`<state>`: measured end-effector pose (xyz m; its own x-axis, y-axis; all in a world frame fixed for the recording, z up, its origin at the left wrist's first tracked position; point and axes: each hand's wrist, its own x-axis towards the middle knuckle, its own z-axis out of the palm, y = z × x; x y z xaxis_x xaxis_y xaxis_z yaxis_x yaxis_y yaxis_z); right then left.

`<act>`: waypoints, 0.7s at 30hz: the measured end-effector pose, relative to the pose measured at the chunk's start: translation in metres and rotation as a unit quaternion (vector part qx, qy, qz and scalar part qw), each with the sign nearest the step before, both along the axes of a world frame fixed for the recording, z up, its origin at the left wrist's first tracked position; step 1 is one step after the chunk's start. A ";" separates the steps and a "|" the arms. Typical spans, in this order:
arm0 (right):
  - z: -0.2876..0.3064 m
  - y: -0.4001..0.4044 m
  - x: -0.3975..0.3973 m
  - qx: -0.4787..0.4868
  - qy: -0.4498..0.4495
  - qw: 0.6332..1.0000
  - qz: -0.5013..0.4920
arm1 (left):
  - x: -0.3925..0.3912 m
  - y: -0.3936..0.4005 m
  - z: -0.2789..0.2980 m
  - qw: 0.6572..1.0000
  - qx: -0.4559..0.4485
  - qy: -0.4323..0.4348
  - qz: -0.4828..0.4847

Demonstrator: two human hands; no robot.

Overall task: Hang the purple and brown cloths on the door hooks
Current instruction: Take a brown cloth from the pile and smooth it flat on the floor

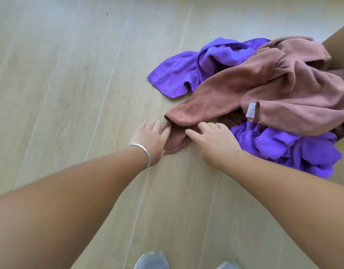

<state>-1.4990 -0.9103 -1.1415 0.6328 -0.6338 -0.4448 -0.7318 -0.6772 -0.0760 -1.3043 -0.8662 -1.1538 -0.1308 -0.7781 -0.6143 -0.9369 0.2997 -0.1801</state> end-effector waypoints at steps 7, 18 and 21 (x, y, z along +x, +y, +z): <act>0.001 0.003 0.005 -0.021 0.036 0.999 0.009 | 0.004 0.005 -0.010 0.998 0.015 0.062 0.000; 0.149 0.044 -0.038 0.022 0.095 0.995 -0.033 | -0.055 0.060 0.098 0.981 0.095 0.133 0.105; 0.208 0.045 -0.036 0.025 0.099 0.994 -0.031 | -0.037 0.055 0.161 0.977 0.068 0.157 0.125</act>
